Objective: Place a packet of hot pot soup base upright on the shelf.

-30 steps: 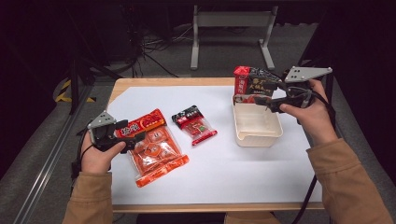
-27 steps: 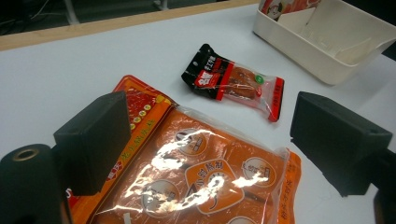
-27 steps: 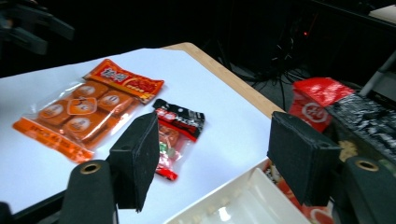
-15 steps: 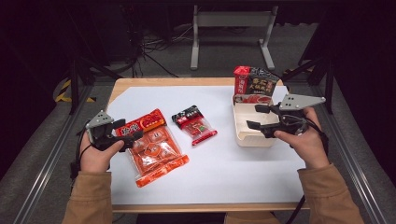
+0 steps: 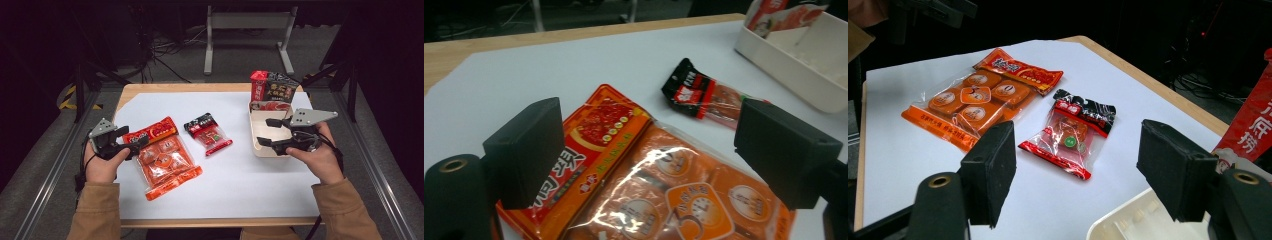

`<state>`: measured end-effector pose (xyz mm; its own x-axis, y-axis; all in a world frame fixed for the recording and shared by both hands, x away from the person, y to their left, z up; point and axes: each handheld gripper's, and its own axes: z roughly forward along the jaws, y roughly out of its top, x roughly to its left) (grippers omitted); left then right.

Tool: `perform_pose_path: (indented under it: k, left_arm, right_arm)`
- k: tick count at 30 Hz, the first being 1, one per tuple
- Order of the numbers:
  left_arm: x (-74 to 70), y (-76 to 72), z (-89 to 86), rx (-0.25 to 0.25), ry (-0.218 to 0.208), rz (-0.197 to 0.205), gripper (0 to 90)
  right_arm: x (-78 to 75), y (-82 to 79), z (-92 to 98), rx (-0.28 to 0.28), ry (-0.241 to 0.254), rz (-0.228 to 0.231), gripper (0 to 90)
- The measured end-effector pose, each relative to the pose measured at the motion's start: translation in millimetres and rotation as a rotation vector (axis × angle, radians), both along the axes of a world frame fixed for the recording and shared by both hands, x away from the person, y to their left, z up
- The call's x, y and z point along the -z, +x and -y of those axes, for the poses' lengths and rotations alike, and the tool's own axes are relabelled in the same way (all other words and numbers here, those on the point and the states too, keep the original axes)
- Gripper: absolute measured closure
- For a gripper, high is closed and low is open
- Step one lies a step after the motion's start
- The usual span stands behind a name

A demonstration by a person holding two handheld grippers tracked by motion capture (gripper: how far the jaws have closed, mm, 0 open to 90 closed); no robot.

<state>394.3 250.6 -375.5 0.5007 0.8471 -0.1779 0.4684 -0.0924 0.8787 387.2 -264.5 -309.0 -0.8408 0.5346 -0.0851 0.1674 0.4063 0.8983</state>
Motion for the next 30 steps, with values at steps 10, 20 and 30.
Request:
perform_pose_path:
  k: [10,20,30]
  left_arm:
    - [35.3,15.6,-18.4,-0.102,0.021,-0.043,15.9]
    - [56.5,24.8,-26.9,-0.160,0.063,-0.116,16.3]
    - [71.0,31.9,-32.9,-0.202,0.065,-0.211,14.1]
  right_arm:
    - [12.9,6.1,-5.8,0.005,-0.028,-0.019,31.6]
    - [19.5,6.9,-13.5,-0.004,-0.057,-0.030,31.4]
    - [20.8,5.3,-15.6,-0.005,-0.069,-0.029,31.4]
